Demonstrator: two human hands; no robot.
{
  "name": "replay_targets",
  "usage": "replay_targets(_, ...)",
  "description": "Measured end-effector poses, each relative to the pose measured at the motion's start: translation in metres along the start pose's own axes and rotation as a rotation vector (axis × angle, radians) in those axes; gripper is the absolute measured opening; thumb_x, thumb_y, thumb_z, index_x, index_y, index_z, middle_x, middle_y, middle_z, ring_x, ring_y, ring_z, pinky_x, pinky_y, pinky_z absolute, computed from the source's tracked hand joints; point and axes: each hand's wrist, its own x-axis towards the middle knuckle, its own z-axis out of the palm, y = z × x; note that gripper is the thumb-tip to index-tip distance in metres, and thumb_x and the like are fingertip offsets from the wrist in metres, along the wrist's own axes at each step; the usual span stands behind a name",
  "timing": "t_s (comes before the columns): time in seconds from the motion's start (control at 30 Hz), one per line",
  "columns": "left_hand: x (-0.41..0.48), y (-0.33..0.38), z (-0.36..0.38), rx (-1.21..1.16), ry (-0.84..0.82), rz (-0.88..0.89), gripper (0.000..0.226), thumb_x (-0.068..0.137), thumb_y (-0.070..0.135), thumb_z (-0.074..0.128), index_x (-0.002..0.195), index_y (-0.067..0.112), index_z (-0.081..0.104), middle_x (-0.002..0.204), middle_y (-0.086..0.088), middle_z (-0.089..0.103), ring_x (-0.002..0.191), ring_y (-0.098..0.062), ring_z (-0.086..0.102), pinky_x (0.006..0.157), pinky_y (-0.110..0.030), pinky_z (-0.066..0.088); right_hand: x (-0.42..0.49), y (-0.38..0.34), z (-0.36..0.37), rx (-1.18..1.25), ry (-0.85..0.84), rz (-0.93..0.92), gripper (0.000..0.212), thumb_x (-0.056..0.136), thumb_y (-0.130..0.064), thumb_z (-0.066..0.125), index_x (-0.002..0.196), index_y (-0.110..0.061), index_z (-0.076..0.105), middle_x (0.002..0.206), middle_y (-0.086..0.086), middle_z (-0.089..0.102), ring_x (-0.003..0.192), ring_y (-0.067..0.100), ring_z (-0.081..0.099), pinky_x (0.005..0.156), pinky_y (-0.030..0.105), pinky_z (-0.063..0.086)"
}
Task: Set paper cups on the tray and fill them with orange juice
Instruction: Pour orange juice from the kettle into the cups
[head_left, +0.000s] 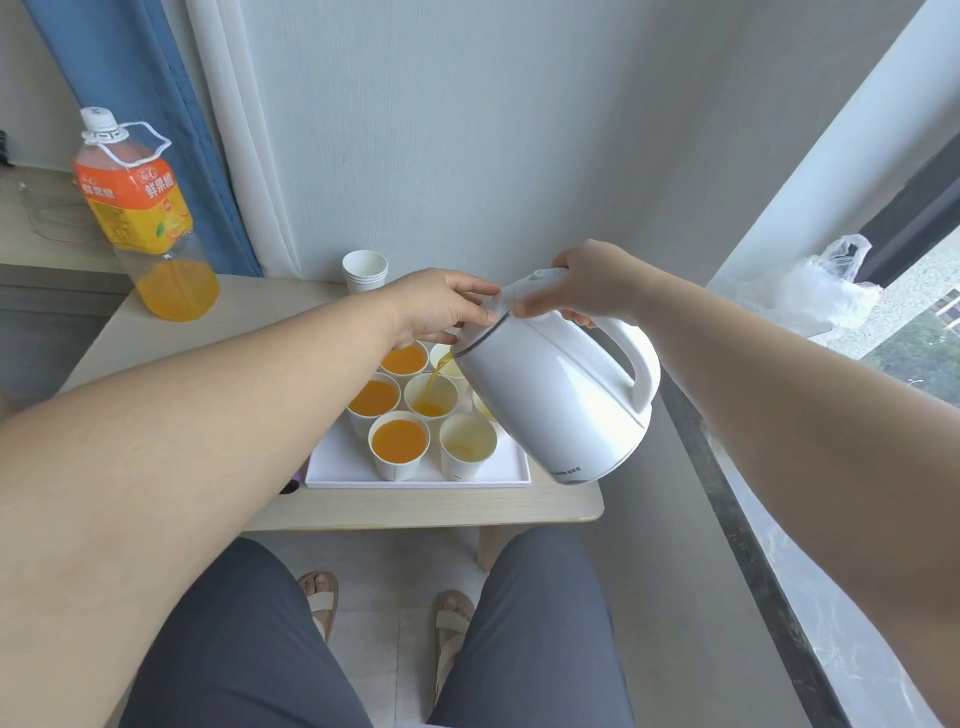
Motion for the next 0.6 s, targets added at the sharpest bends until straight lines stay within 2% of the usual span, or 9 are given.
replay_targets(0.4,0.0006,0.0055,0.0015,-0.001,-0.014,0.001,0.044,0.088,0.008,0.066,0.129,0.022,0.057,0.118,0.001,0.059,0.115,-0.017,0.056,0.092,-0.030,0.046,0.0012,-0.0010,-0.0059,-0.048,0.007,-0.012,0.039,0.075,-0.041,0.073,0.063,-0.014,0.047,0.049,-0.002,0.050,0.051,0.016,0.046,0.047,0.024,0.031)
replay_targets(0.6,0.0020,0.0067,0.0015,-0.004,-0.013,0.006,0.044,0.089,0.009,0.066,0.130,0.023,0.057,0.128,-0.001,0.059,0.118,-0.018,0.056,0.092,-0.030,0.047,0.0007,-0.0018,-0.0088,-0.044,0.004,-0.018,0.039,0.075,-0.041,0.073,0.064,-0.015,0.046,0.048,-0.003,0.049,0.051,0.015,0.046,0.048,0.024,0.031)
